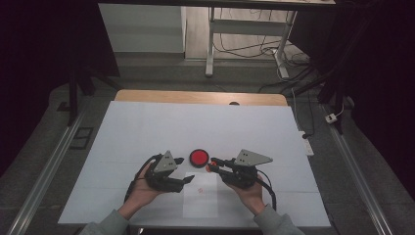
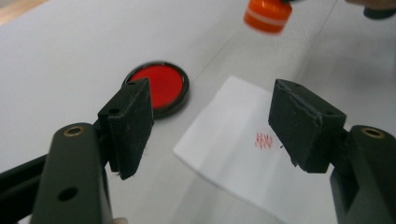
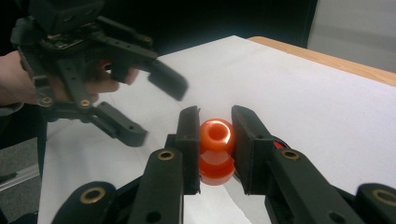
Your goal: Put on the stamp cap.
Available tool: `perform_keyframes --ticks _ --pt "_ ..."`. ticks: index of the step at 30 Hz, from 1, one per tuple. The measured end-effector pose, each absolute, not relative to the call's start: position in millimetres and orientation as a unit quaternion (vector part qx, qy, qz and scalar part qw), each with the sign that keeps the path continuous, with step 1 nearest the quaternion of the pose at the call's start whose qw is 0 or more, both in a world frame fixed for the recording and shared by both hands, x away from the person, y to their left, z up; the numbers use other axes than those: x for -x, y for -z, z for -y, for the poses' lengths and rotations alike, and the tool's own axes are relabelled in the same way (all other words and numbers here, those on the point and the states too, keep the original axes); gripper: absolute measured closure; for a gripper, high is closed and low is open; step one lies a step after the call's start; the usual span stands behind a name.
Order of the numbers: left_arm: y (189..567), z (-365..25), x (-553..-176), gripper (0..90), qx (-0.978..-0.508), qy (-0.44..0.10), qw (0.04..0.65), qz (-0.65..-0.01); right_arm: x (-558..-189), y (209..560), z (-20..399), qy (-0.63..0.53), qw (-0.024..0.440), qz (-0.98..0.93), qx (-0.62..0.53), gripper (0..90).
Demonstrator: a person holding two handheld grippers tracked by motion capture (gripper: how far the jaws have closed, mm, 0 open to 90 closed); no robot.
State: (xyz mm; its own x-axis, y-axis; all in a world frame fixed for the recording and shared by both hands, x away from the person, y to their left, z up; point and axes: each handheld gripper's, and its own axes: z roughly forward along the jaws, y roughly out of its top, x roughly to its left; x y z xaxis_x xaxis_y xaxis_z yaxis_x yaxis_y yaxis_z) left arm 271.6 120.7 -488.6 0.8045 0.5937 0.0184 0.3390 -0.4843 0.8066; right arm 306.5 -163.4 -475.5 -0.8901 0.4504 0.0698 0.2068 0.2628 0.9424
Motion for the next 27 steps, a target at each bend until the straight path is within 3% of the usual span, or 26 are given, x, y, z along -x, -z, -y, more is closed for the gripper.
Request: perform_keyframes --ticks 18,27 --pt "509 -198 -237 31.6 -0.816 -0.167 0.424 -0.356 -311 472 171 -0.571 0.119 -0.783 -0.215 72.5" --pt "510 -206 -236 31.0 -0.812 -0.17 0.423 -0.364 -313 469 176 -0.57 0.127 -0.781 -0.219 72.6"
